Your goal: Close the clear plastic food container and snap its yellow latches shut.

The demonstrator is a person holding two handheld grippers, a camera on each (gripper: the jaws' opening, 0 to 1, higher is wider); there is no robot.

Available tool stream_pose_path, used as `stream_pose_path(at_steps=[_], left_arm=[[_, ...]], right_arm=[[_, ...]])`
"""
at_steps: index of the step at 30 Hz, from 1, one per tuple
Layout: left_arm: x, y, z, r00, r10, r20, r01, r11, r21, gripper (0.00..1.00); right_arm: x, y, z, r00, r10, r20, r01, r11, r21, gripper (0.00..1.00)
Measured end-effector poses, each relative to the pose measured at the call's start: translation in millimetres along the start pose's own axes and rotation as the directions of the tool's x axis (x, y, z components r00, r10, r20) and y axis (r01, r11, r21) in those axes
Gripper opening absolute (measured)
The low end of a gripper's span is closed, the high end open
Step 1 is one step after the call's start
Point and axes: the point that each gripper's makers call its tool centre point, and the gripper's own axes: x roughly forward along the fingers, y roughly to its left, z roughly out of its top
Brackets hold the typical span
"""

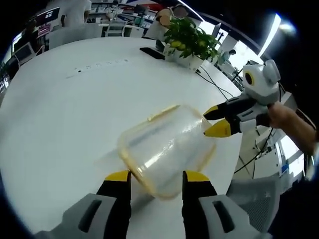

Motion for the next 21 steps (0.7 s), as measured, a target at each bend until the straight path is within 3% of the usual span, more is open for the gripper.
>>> stream_pose_path(at_steps=[21], left_arm=[[-23, 13.2, -24.3, 1.0, 0.007, -0.001, -0.007, 1.0, -0.009, 0.33]], right_arm=[[11, 35, -1.5, 1.0, 0.011, -0.006, -0.011, 1.0, -0.017, 0.29]])
